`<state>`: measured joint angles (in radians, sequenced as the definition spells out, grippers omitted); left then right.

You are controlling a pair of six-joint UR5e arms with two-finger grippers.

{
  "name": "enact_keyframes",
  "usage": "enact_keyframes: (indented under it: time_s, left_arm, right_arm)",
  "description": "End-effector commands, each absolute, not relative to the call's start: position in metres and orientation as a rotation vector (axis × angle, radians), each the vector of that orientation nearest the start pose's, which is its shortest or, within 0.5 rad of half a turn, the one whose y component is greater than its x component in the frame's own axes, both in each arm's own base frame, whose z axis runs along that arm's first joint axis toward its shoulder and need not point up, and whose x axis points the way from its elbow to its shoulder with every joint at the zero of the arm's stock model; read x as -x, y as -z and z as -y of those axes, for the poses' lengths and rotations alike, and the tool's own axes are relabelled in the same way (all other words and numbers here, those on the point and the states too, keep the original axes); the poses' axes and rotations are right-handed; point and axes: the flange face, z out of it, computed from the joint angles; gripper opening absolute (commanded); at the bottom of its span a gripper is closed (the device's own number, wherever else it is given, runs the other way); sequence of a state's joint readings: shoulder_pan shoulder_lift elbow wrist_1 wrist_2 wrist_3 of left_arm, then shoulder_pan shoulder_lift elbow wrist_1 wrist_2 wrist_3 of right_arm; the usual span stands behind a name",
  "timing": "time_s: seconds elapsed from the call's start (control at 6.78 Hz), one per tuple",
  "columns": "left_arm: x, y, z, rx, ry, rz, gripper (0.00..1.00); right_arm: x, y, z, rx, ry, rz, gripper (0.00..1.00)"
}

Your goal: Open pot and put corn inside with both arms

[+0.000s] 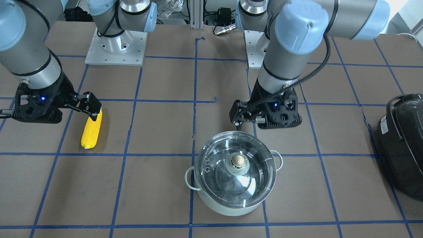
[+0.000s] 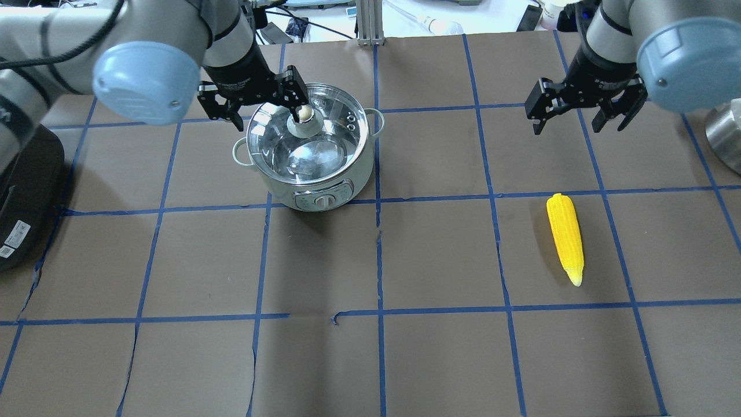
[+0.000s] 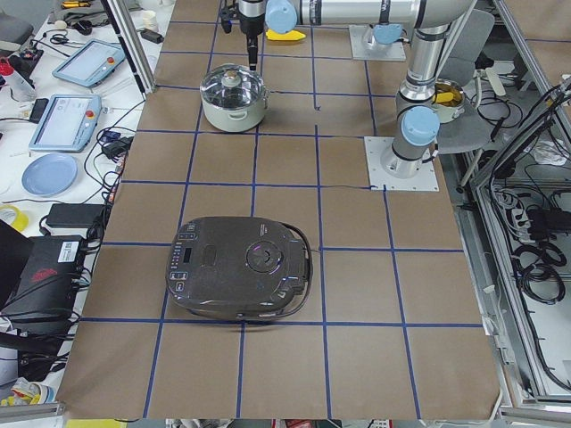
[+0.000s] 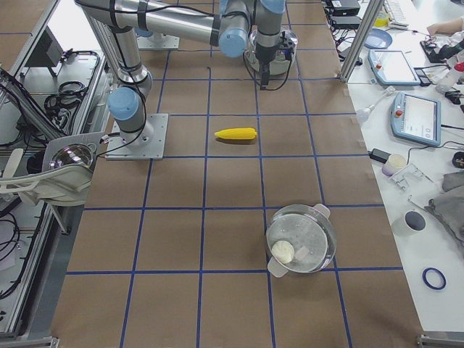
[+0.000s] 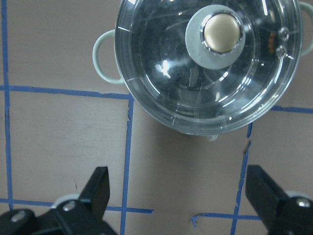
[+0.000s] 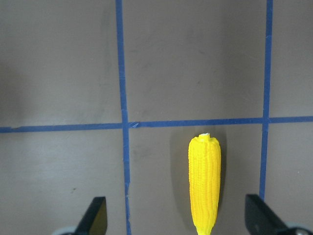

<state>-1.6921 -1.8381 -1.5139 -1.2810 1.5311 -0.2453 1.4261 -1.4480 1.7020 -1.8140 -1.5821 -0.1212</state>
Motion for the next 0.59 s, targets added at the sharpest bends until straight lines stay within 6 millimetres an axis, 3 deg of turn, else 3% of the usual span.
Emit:
enact_keyframes:
  time_s: [0.0, 0.15, 0.3, 0.44]
  left_arm:
    - [0.219, -0.353, 0.637, 0.196, 0.106, -3.207, 1.0]
    - [0.227, -0.343, 0.647, 0.184, 0.093, -3.198, 1.0]
    - [0.239, -0.337, 0.644, 0.157, 0.085, -3.189, 1.0]
    - [0.241, -0.336, 0.642, 0.143, 0.086, -3.178, 1.0]
  right_arm:
    - [-0.031, -0.287, 0.515, -0.033, -0.042, -3.15, 1.0]
    - [-0.02, -0.247, 0.496, -0.081, -0.035, -3.141, 1.0]
    - [-0.006, -0.223, 0.48, -0.108, -0.043, -3.147, 1.0]
    - [-0.001, -0.212, 0.481, -0.046, -0.031, -3.15, 1.0]
